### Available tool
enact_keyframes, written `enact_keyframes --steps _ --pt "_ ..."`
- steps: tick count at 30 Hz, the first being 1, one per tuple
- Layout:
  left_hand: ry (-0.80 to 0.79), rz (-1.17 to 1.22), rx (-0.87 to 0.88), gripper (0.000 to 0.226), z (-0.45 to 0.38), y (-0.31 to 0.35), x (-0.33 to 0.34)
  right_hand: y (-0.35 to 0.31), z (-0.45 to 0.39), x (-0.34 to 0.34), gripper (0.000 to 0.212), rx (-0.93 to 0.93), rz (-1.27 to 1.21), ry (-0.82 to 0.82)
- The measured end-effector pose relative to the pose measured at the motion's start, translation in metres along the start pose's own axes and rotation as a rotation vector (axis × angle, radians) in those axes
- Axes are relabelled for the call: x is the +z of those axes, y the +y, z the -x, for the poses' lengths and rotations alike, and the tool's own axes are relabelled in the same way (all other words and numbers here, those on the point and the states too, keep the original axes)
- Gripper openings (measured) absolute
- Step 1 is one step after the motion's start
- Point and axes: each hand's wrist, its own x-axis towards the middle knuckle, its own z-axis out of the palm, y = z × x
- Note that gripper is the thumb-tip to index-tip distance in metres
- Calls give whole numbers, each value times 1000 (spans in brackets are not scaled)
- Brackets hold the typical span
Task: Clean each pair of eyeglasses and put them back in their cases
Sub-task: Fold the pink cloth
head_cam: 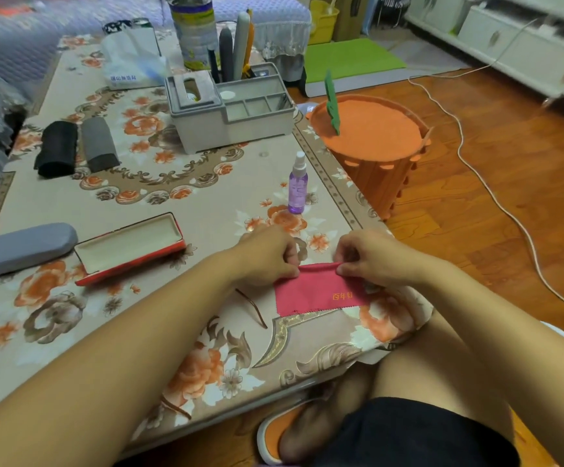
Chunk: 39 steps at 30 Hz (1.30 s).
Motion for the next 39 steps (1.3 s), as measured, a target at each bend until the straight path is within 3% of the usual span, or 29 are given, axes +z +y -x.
enact_keyframes --steps 3,6,8,10,14,17,22,26,39 --pt "37 110 -23 8 5 2 -13 -2 -3 -10 14 -58 29 35" --pt "259 142 32 7 20 3 -38 -10 -2 -23 13 -141 -63 273" --pt "379 16 122 7 33 4 -49 -18 2 -24 9 -266 38 442" --pt "395 -139 206 7 45 6 -48 -21 9 -15 6 -406 168 516" --pt "171 -346 126 14 60 9 -13 -6 27 24 11 -437 290 368" --pt "75 -352 56 10 64 10 8 2 36 41 15 -394 302 293" --pt "57 -251 -65 13 61 10 4 4 34 35 14 -276 107 238" --pt "53 -137 -193 18 50 8 -2 -1 16 30 13 -141 -18 294" --pt "166 -248 -262 19 33 5 8 -8 -10 42 9 -53 98 439"
